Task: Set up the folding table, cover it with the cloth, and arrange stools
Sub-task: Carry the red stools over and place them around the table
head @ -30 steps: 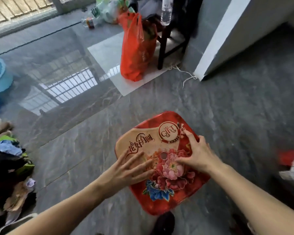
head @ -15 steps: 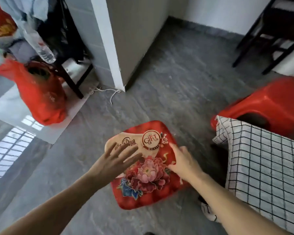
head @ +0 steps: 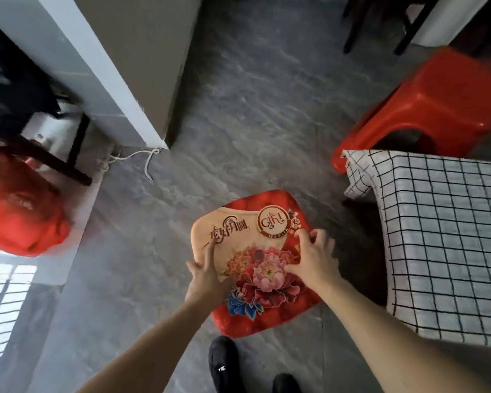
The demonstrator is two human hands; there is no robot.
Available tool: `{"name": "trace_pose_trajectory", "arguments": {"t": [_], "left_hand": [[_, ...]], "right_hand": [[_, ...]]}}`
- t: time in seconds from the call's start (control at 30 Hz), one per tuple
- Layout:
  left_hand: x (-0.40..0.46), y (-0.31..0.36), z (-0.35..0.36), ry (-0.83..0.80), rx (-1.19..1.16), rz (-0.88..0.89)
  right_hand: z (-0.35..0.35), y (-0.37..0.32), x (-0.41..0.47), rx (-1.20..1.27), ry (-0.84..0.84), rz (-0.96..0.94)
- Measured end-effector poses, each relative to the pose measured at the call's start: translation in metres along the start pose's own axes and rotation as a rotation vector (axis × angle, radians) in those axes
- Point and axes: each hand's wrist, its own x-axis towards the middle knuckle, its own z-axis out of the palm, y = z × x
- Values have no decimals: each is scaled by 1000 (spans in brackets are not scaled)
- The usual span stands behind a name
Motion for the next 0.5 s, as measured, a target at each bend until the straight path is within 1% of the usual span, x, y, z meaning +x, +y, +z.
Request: {"name": "trace_pose_trajectory", "arguments": {"t": [0.07, 0.17, 0.27, 0.37, 0.5], "left_hand": [[-1, 2, -3, -17, -82, 21], [7, 7, -7, 38, -58, 67], [23, 24, -16, 101, 23, 149], [44, 50, -27, 139, 77, 239], [75, 82, -41, 114, 88, 325]], "right_hand": [[1, -4, 2, 68, -55, 69], [-1, 0, 7, 146, -103, 90], [-10, 3, 16, 186, -77, 129], [-18, 4, 23, 250, -64, 225], [-13, 4, 21, 318, -9, 324]]}}
